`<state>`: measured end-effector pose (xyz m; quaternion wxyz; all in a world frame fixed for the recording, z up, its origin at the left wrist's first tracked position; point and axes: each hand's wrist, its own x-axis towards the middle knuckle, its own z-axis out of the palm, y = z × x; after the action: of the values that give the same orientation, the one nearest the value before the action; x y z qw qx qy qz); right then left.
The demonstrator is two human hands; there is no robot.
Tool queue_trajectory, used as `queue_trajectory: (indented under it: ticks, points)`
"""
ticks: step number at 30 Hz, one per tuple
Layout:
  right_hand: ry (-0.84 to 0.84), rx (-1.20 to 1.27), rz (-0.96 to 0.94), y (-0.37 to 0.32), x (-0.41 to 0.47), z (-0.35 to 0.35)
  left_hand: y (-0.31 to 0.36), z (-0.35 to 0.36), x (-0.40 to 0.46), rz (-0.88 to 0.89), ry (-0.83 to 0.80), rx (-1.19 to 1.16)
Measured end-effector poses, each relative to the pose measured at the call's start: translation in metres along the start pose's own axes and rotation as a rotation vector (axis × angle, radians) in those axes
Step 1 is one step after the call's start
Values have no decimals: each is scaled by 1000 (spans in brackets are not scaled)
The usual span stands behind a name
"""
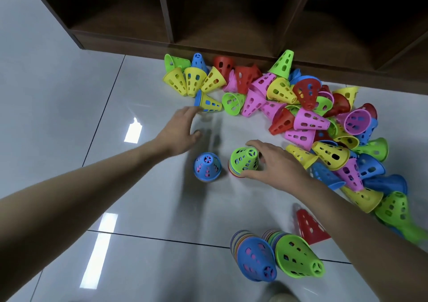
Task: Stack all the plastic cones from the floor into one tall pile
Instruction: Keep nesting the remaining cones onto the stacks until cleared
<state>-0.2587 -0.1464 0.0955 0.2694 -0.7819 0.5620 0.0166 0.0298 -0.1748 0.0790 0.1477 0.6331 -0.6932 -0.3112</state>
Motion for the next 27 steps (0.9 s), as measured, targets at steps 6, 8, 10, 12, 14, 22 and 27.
queue_trajectory:
  ticks: [6,8,10,12,14,22,27]
  points:
    - [-93,213,71,23,-17,-6,6,-6,70,3,-72,291]
    - [-87,328,93,31,-20,-7,7,-9,89,10,-135,416]
    - [-69,391,110,37,-21,-8,6,-7,98,12,-186,561]
    - [-73,432,137,40,-22,-11,0,-2,98,3,-147,678]
    - [-63,451,158,46,-21,-11,-6,4,92,-14,-56,755]
    - [130,317,151,78,-13,8,-13,-2,68,-97,50,582]
    - [398,39,-9,92,-8,21,5,-9,54,-98,138,206]
